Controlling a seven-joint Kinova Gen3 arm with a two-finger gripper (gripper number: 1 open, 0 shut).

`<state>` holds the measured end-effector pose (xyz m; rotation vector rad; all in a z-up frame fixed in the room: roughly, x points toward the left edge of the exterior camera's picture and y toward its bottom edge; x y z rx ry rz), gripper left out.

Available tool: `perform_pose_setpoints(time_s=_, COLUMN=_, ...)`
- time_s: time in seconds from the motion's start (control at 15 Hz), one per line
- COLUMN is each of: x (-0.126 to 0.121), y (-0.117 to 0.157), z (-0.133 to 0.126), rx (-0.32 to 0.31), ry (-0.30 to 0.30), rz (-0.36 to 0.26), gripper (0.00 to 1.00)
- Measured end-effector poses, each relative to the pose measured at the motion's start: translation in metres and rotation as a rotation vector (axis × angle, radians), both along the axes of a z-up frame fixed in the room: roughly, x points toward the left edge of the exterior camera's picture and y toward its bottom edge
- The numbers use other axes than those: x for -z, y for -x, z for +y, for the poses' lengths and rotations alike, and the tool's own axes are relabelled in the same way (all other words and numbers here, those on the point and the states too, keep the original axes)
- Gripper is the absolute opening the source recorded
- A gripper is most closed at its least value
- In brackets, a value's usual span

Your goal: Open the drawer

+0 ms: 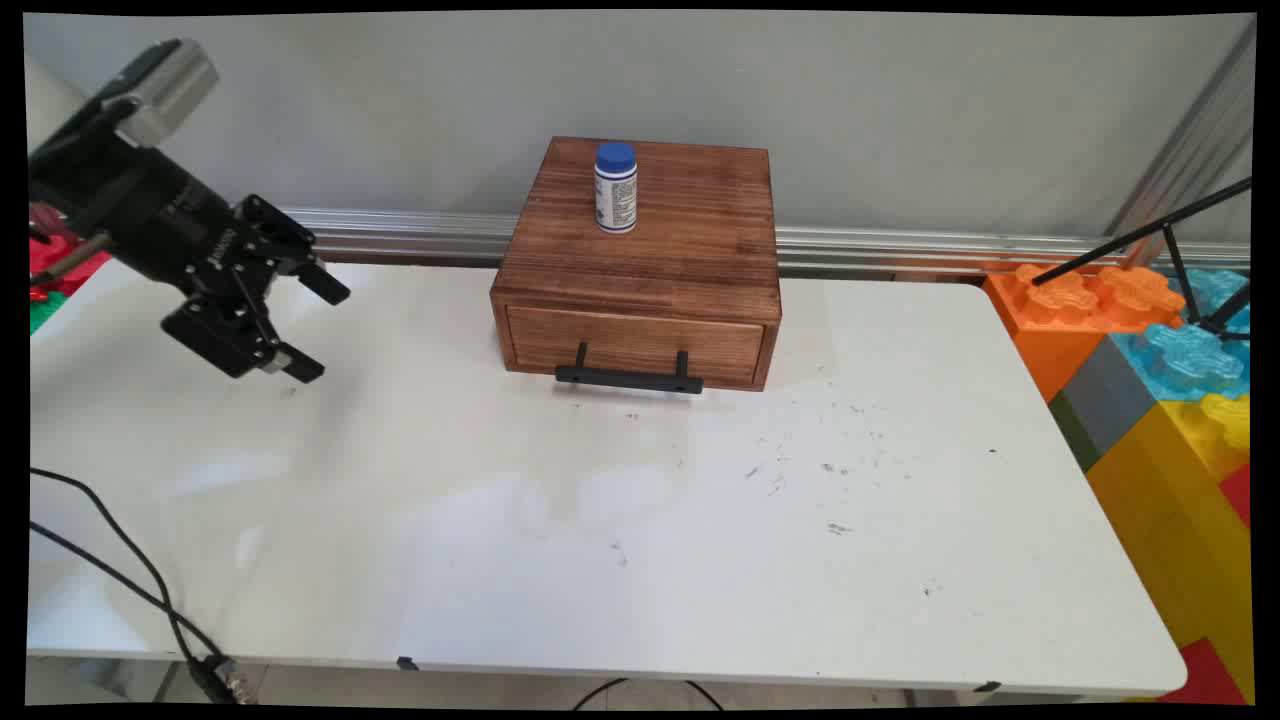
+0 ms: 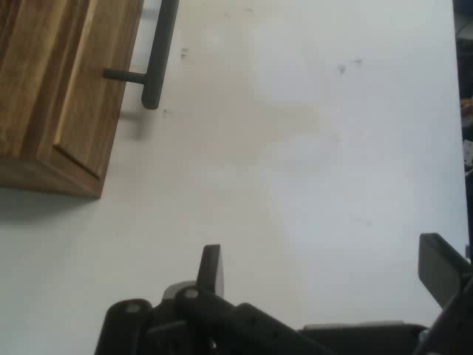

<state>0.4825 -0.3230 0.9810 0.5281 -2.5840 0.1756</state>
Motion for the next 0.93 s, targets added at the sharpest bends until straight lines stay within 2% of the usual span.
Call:
perform_pose_setpoints(time_s=0.6, x=0.01, y=0.084, z=-0.037, rx=-0.016, ry=0.023, rz=-0.033, gripper=1.0)
perform_pose_setpoints(time_s=0.93, x=0.033, y=0.137, z=-0.064, rx=-0.009, ry=0.045, rz=-0.072, gripper=1.0)
